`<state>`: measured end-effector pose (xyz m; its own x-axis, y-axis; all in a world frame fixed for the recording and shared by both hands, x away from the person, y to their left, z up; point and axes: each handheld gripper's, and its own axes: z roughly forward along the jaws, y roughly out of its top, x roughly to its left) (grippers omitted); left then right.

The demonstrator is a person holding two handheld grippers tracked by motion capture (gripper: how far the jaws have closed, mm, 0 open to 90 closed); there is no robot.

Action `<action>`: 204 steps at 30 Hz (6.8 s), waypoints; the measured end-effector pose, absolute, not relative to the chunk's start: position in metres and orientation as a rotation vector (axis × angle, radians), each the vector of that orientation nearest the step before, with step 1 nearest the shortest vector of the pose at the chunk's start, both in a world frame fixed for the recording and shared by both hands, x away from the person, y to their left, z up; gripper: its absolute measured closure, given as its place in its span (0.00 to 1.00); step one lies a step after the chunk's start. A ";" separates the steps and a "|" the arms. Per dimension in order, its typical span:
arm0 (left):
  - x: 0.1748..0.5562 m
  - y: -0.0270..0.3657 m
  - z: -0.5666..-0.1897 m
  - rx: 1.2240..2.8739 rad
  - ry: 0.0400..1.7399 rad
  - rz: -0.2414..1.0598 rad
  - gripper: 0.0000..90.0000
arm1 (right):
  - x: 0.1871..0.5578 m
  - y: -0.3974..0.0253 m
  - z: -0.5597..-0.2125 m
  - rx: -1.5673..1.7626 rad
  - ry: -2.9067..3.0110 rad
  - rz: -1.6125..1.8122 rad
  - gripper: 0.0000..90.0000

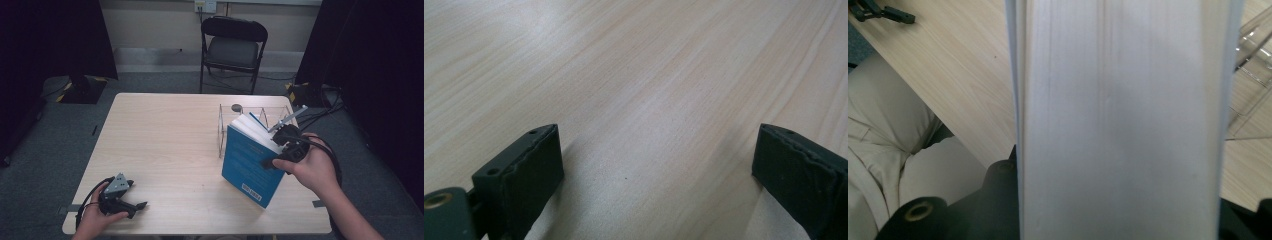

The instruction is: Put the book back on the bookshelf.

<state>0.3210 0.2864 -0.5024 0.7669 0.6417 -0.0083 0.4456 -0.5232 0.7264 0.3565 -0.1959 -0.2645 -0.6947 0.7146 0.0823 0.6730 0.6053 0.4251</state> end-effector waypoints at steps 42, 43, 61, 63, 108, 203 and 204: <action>0.321 0.286 -0.503 2.204 0.808 0.343 0.06 | 0.341 -0.243 -0.296 1.244 2.694 0.660 0.68; 0.321 0.286 -0.503 2.205 0.808 0.343 0.06 | 0.340 -0.243 -0.296 1.240 2.691 0.661 0.68; 0.321 0.286 -0.503 2.206 0.810 0.342 0.05 | 0.347 -0.235 -0.292 1.177 2.728 0.598 0.64; 0.321 0.286 -0.503 2.206 0.810 0.343 0.05 | 0.349 -0.234 -0.292 1.179 2.737 0.607 0.63; 0.321 0.285 -0.503 2.208 0.810 0.343 0.05 | 0.353 -0.229 -0.302 1.156 2.749 0.512 0.38; 0.323 0.285 -0.502 2.220 0.806 0.337 0.04 | 0.406 -0.286 -0.262 1.719 2.415 0.352 0.69; 0.323 0.285 -0.502 2.219 0.806 0.337 0.04 | 0.407 -0.287 -0.262 1.735 2.411 0.357 0.69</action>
